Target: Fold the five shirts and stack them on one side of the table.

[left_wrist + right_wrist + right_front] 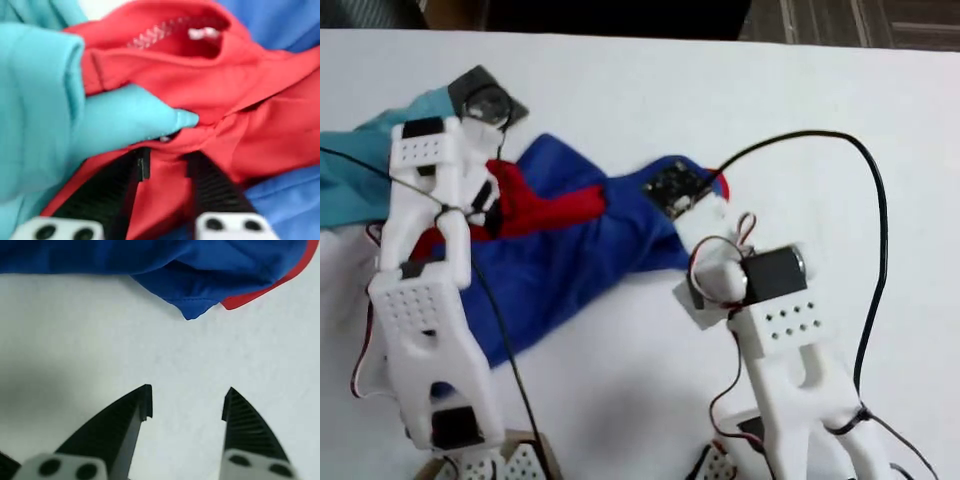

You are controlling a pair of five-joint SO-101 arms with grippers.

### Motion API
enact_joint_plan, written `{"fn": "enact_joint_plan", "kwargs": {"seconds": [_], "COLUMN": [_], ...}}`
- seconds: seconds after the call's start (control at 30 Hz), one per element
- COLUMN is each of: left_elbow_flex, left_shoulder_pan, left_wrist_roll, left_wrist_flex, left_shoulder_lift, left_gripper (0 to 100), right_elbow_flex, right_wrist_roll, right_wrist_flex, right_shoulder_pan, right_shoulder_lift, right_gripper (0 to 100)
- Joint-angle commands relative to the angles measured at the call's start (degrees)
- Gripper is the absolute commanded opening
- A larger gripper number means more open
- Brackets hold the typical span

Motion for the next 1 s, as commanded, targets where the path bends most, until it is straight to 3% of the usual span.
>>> {"fn": "enact_joint_plan", "kwargs": {"seconds": [0.0,0.3,0.67,0.83,0.97], "left_elbow_flex": [-1.8,-23.3,-48.7,-44.1,-36.0], "left_shoulder_pan": [-1.1,-6.6,-25.4,-28.3,-28.3], "left_wrist_roll": [0.1,1.8,2.2,-2.6,-5.2], "left_wrist_flex": [0.6,12.3,7.4,4.7,4.8], "left_shoulder_lift": [-2.1,-13.2,-15.6,-14.5,-10.5], "left_gripper": [3,3,3,3,3], "right_elbow_flex": [-0.2,-0.2,-0.2,-0.3,-0.5], "right_wrist_roll": [0.4,0.4,0.4,0.1,0.4], "right_wrist_flex": [-0.5,-0.6,-0.6,-2.0,-9.9], "right_shoulder_pan": [-0.5,-0.5,-0.5,-0.9,-1.1], "right_shoulder_lift": [0.1,0.1,0.1,0.1,2.4], "right_gripper": [23.7,23.7,23.7,23.9,24.0]}}
